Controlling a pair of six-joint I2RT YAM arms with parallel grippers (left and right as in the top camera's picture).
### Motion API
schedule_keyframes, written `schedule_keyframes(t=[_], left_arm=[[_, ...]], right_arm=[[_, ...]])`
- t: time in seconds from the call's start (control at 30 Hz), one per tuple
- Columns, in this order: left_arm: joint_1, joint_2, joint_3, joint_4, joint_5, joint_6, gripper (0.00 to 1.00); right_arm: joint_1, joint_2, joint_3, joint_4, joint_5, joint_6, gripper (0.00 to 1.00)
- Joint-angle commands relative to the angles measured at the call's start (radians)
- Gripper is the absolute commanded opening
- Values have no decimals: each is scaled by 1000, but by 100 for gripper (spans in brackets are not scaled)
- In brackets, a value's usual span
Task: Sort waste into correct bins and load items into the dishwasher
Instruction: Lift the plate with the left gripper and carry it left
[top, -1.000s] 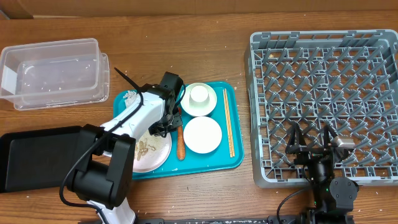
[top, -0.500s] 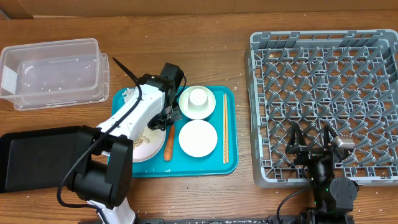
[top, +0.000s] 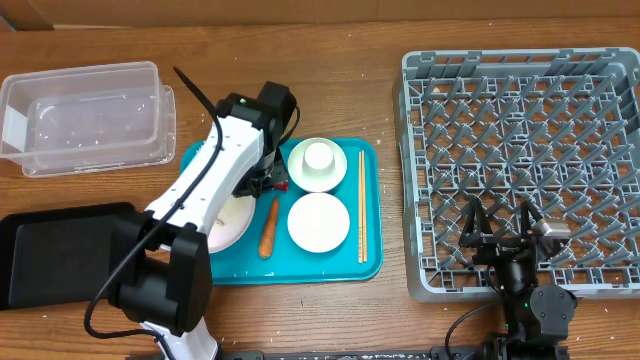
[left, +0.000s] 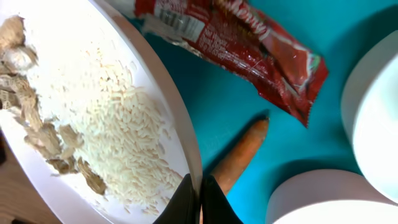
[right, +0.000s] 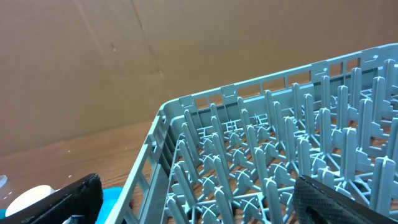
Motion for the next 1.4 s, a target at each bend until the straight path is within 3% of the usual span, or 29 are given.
schedule_keyframes(t=[0.0, 0.53, 1.07, 1.37], left_arm=[[2, 18, 62, -35, -45, 19, 4], [83, 18, 121, -208, -125, 3, 4], [359, 11, 197, -245, -111, 5, 4], [576, 11, 215, -165, 54, 85, 4]], right_arm=[[-3, -12, -10, 5, 9, -7, 100], [-3, -12, -10, 5, 9, -7, 100], [-3, -12, -10, 6, 9, -7, 100], [-3, -12, -10, 5, 9, -6, 100]])
